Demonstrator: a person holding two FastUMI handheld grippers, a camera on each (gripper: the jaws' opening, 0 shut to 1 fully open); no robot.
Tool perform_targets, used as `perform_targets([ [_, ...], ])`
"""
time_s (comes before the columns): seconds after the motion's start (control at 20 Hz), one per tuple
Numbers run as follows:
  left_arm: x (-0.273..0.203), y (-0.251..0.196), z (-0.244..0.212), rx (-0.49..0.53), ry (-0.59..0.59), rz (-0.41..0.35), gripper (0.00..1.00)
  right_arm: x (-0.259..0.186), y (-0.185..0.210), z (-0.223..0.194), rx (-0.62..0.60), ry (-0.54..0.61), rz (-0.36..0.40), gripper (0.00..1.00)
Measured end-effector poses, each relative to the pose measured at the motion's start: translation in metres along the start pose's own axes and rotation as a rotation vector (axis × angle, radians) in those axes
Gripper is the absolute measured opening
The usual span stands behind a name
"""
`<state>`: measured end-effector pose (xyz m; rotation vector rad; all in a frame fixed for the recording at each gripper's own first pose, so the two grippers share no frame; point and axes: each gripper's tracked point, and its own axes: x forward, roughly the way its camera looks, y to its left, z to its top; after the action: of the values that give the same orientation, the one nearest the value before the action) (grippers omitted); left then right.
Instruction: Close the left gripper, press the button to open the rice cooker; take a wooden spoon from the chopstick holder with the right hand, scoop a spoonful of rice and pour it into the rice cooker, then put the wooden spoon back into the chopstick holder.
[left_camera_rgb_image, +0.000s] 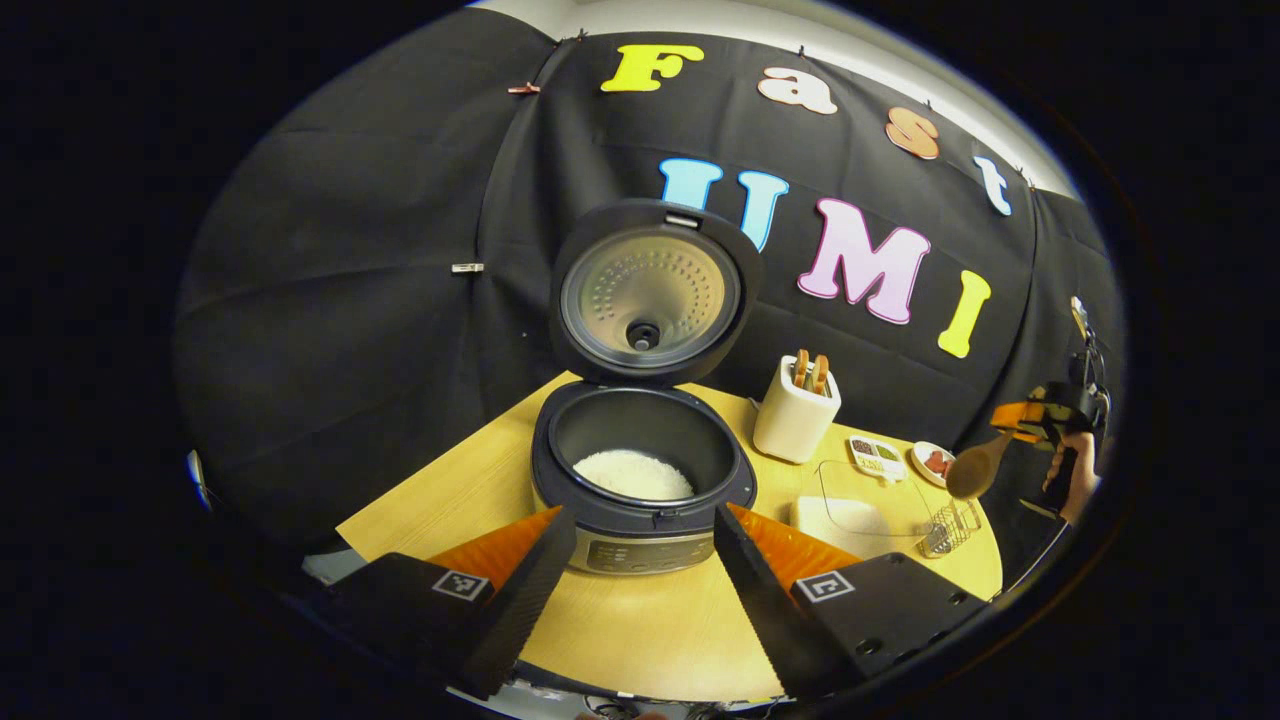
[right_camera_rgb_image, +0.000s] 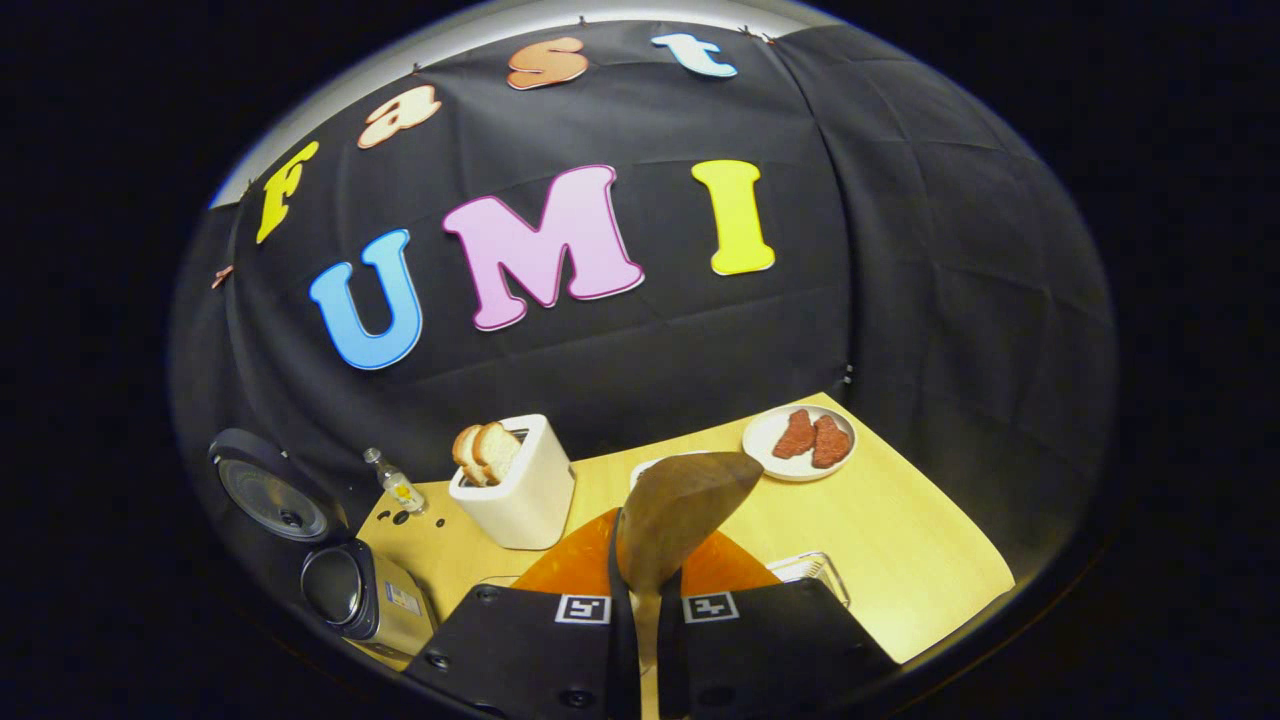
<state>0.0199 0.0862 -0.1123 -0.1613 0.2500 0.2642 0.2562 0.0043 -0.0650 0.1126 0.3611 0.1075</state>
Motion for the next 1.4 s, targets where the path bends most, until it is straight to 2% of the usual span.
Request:
perform_targets([
  [0.2,0.004,0.011,-0.008,0.054,0.012,-0.045,0.95,0.025,0.037,-0.033,-0.067,0.022,0.025,0.11],
  [0.35,0.013,0.017,-0.016,0.056,0.037,-0.067,0.96,0.045,0.057,-0.06,-0.063,0.042,0.042,0.12],
  [0.7,0.044,0.023,-0.05,0.066,0.101,-0.075,0.96,0.078,0.054,-0.12,-0.178,0.013,0.019,0.12],
  [0.8,0.042,0.018,-0.065,0.038,0.119,-0.091,0.96,0.08,0.051,-0.138,-0.165,0.017,0.009,0.11],
  [0.95,0.04,0.01,-0.094,0.012,0.179,-0.108,0.96,0.081,0.061,-0.143,-0.155,-0.002,0.013,0.12],
  [1.1,0.036,0.008,-0.1,0.007,0.188,-0.112,0.96,0.073,0.085,-0.159,-0.123,0.04,0.065,0.12],
  [1.25,0.034,0.011,-0.099,0.057,0.178,-0.107,0.96,0.064,0.102,-0.167,-0.106,0.058,0.085,0.12],
  [1.4,0.03,0.017,-0.102,0.084,0.181,-0.103,0.96,0.056,0.113,-0.175,-0.007,0.091,0.091,0.12],
])
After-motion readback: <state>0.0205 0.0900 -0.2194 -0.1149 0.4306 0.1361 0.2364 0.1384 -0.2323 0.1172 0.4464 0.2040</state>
